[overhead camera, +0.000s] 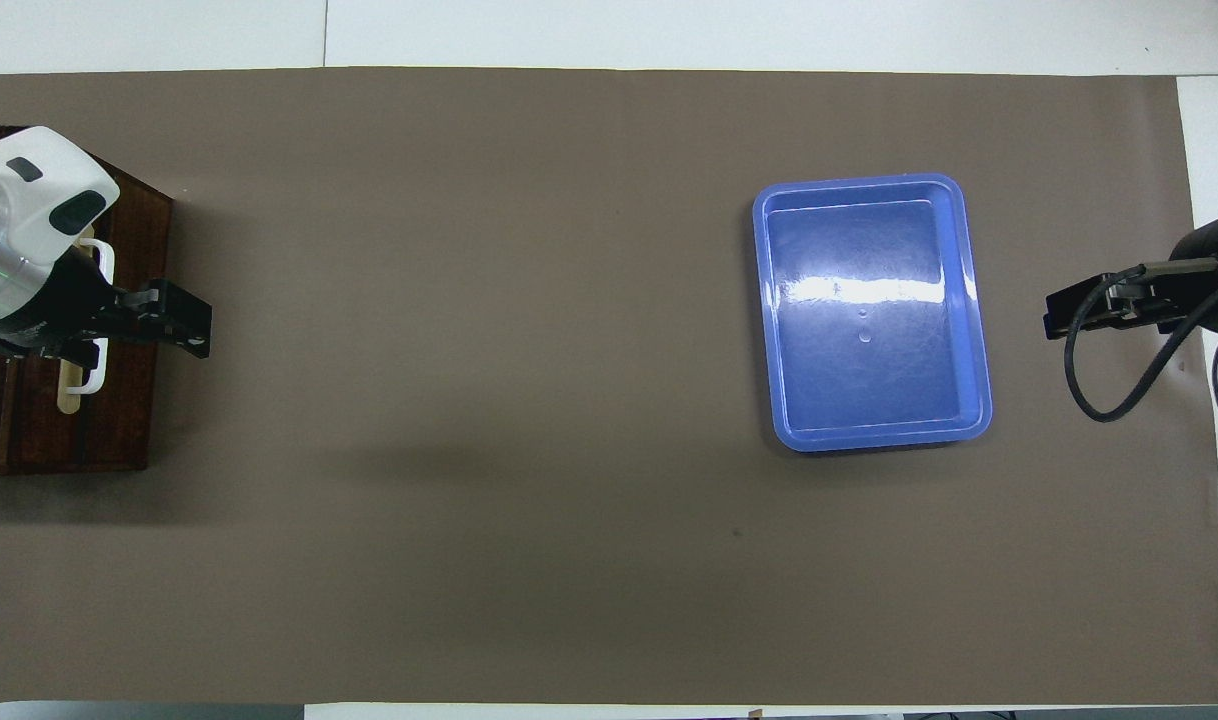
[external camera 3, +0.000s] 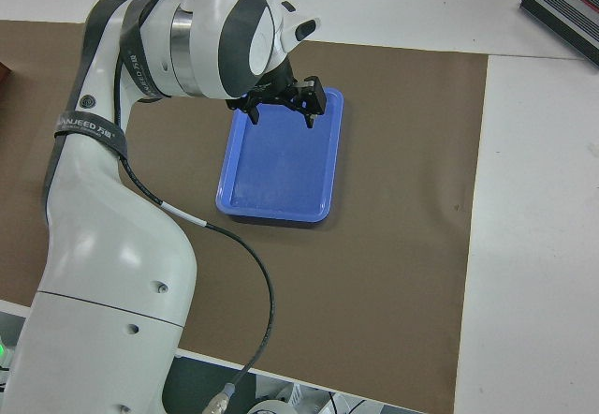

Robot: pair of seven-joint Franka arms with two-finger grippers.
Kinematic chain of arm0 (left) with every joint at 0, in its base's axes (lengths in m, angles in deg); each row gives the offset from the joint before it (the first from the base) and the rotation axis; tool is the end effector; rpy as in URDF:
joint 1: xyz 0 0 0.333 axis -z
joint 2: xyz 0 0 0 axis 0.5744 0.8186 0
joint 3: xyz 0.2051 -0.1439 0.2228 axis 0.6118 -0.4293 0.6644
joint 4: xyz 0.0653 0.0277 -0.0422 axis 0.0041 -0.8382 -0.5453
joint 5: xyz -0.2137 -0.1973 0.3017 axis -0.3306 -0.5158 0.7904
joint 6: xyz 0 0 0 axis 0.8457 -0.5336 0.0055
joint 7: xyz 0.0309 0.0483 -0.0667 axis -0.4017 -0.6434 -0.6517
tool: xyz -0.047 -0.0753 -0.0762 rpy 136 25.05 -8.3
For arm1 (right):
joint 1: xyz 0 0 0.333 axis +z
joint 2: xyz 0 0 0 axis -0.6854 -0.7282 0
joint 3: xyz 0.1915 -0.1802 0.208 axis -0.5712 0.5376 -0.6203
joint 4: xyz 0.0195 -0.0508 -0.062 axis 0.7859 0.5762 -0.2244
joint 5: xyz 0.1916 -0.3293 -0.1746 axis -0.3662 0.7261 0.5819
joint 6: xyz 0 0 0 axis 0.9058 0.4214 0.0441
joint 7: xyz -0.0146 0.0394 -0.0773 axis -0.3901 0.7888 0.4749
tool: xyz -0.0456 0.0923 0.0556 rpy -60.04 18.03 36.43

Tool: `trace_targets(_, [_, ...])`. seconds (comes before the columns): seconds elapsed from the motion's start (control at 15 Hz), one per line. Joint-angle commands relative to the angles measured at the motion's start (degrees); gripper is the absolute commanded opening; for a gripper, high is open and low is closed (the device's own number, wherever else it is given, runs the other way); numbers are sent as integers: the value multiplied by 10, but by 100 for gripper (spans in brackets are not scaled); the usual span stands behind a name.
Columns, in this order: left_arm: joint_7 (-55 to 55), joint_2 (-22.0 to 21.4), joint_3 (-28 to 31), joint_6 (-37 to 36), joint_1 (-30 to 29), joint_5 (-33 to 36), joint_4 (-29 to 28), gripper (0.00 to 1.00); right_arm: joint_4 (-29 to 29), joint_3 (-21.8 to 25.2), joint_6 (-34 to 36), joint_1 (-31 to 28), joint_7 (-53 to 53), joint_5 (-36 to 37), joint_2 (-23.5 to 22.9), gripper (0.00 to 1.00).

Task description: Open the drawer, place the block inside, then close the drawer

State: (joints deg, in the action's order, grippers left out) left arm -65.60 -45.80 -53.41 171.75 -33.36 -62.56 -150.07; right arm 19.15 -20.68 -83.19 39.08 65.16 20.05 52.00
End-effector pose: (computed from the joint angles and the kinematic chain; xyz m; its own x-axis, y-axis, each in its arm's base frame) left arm 0.5728 -0.0800 0.5748 0.9821 0.0328 -0.1855 0.0254 -0.9988 -0.0421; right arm 0.5754 -0.0030 0.5913 0.9965 0.0218 -0.0802 0.0231 -0.9996 0.0146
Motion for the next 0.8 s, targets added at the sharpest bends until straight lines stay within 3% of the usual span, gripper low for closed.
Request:
trace_targets(0.0, [6,11,8,-26,5,-5,29,100,2,-6,-5,-7,-12,1,5,100])
trace_targets(0.13, [7,11,6,-31,5,-6,51,100,2,-6,-4,-7,-12,0,5,100])
trace_targets(0.73, [8,6,16,-25,4,-8,34,100,1,-6,-4,-7,-12,0,4,100])
